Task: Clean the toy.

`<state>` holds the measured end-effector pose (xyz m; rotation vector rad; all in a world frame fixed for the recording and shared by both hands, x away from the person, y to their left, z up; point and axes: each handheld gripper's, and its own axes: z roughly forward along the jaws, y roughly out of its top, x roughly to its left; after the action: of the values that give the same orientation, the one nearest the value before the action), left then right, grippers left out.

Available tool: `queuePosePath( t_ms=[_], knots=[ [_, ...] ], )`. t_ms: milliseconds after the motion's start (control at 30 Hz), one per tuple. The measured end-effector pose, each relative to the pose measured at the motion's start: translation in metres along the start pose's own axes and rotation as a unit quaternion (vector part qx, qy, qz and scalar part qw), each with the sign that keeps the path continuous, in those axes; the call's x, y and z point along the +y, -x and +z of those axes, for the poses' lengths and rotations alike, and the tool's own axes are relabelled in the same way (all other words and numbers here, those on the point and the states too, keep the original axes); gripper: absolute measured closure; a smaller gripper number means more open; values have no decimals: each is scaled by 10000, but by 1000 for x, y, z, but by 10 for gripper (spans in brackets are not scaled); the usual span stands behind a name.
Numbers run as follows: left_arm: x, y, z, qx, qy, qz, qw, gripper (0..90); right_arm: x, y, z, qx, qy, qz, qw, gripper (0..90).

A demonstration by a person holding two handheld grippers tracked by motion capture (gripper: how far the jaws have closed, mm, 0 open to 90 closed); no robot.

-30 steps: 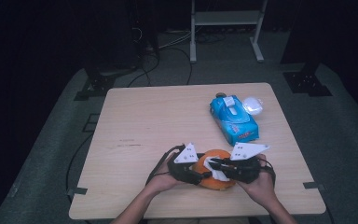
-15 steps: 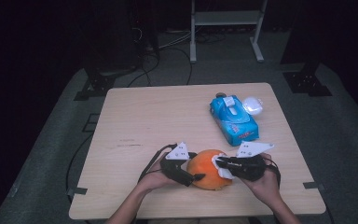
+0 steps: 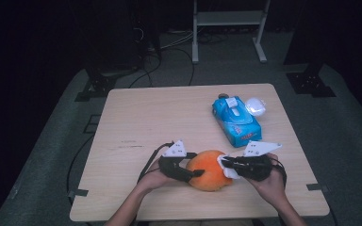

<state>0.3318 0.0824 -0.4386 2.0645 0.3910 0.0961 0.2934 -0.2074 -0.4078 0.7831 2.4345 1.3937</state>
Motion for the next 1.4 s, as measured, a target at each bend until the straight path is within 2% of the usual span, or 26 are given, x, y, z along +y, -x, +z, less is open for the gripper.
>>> queuePosePath(
  t_ms=[67, 167, 200, 267, 300, 400, 467, 533, 600, 667, 733, 833, 967, 1067, 1133, 1233, 1400],
  knots=[
    [-1, -1, 0, -9, 37, -68, 10000, 294, -2, 1, -1, -11, -11, 33, 10000, 829],
    [4, 3, 1, 19, 156, 109, 9998, 172, 0, -2, 4, -15, -43, -34, 10000, 829],
    [6, 5, 2, -12, 202, 184, 9996, 159, 2, -2, 5, -28, -33, -60, 10000, 829],
    [8, 10, 4, 50, 129, 348, 9993, 172, 5, -2, 8, -41, -20, -59, 10000, 829],
    [8, 10, 4, 96, 97, 352, 9993, 210, 5, -2, 9, -45, -22, -61, 10000, 828],
    [4, 3, 2, 93, 69, 72, 9999, 298, 6, -2, 8, -20, 16, -43, 10000, 828],
    [2, -1, 1, 148, 67, -99, 9998, 319, 7, -5, 7, 71, 61, -49, 9999, 828],
    [0, -4, -1, 111, 100, -257, 9996, 322, 7, -12, 7, 197, 34, -136, 9997, 827],
    [-2, -4, -1, 38, 165, -240, 9996, 318, 3, -20, 8, 289, -46, -271, 9992, 826],
    [-2, -3, 0, 22, 191, -226, 9996, 317, -1, -22, 7, 315, -98, -289, 9990, 827],
    [-2, -2, 1, 28, 165, -118, 9998, 317, -3, -17, 4, 311, -28, -184, 9993, 828],
    [-2, 0, 1, -34, 151, -4, 9999, 320, -2, -7, 3, 160, 81, -37, 9998, 827],
    [-2, -2, 1, 12, 134, -98, 9999, 320, -6, 6, 6, 49, 82, 166, 9998, 825],
    [-4, -5, 0, 39, 159, -198, 9997, 319, -11, 11, 5, -52, -13, 199, 9998, 826],
    [-5, -7, -2, 9, 188, -275, 9994, 317, -15, 14, 3, -30, -53, 317, 9995, 826],
    [-6, -6, 0, -6, 210, -260, 9994, 311, -16, 14, 3, 119, 10, 482, 9988, 826],
    [-6, 1, 2, -92, 145, 83, 9998, 311, -4, 9, 10, 168, 143, 387, 9990, 826]
  ],
)
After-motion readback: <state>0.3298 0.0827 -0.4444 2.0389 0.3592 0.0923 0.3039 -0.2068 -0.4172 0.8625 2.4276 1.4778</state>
